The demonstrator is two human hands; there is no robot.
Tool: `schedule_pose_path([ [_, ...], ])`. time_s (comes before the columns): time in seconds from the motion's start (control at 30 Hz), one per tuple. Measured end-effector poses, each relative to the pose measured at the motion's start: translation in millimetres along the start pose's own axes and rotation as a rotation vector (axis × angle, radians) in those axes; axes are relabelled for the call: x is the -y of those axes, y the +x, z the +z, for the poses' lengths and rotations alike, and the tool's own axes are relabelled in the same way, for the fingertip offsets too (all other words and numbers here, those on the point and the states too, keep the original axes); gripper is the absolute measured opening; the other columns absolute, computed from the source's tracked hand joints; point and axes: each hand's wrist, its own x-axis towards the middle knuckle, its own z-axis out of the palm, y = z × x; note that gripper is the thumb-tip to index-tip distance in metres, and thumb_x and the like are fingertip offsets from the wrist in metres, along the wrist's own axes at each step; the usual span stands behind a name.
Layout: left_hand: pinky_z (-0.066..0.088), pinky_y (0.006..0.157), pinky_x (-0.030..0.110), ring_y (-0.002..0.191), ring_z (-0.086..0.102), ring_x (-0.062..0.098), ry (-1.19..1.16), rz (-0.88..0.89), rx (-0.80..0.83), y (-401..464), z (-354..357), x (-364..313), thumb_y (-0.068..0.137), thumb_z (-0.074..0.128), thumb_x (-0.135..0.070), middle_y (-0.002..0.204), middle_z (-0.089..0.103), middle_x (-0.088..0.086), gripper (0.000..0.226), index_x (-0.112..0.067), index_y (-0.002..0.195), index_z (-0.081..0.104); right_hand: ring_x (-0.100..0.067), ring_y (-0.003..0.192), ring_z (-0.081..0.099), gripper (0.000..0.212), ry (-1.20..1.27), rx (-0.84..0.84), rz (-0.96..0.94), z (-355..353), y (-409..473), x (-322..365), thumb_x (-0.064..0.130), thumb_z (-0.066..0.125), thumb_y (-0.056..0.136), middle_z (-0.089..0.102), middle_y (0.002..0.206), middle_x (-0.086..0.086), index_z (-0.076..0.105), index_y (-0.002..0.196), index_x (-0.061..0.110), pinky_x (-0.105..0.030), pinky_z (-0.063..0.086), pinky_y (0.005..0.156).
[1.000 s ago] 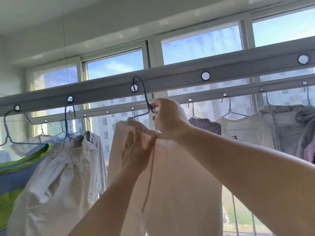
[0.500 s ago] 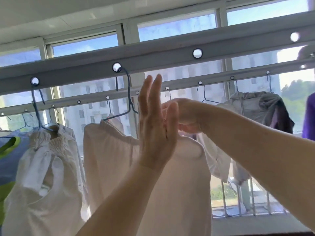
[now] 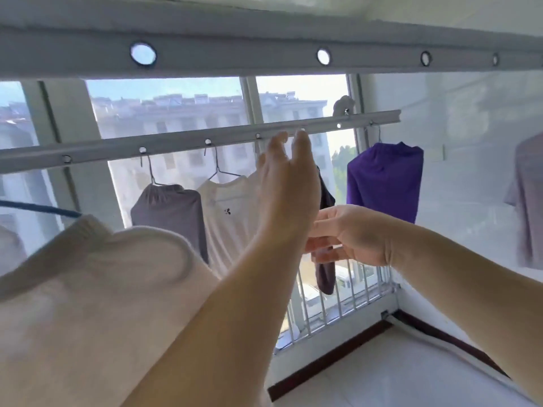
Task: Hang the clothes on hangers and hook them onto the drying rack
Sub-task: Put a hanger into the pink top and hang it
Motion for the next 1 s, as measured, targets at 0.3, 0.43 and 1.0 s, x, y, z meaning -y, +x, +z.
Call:
schedule_pose_path([
  [0.3, 0.045, 0.085, 0.045, 0.091, 0.055, 0.026, -0.249, -0.311, 0.256, 6, 122, 40, 0.093, 0.037, -0.029, 0.11, 0.059, 0.017, 0.039, -0.011, 0.126, 0.047, -0.017, 0.091, 0.063, 0.02, -0.09, -0.603, -0.02, -143, -32, -36, 0.018, 0.058, 0.09, 0.067, 0.103, -0.008, 0.065, 0.108, 0.01, -0.025, 0.052, 0.071],
  [0.43, 0.039, 0.057, 0.025, 0.063, 0.045, 0.008, -0.224, -0.339, 0.307, 12, 179, 48, 0.095, 0.04, -0.023, 0.072, 0.048, -0.005, 0.036, -0.019, 0.13, 0.044, -0.018, 0.093, 0.06, 0.019, -0.305, -0.834, -0.024, -223, -37, -51, 0.016, 0.056, 0.09, 0.064, 0.102, -0.005, 0.064, 0.107, 0.011, -0.025, 0.05, 0.073],
  [1.0, 0.033, 0.081, 0.026, 0.11, 0.047, 0.013, -0.106, -0.222, 0.42, 81, 416, 80, 0.094, 0.044, -0.021, 0.134, 0.045, -0.001, 0.041, -0.023, 0.135, 0.039, -0.037, 0.118, 0.044, 0.036, -1.29, -1.236, 0.241, -557, 18, -80, 0.017, 0.047, 0.091, 0.05, 0.126, -0.018, 0.049, 0.124, 0.004, -0.04, 0.037, 0.094],
])
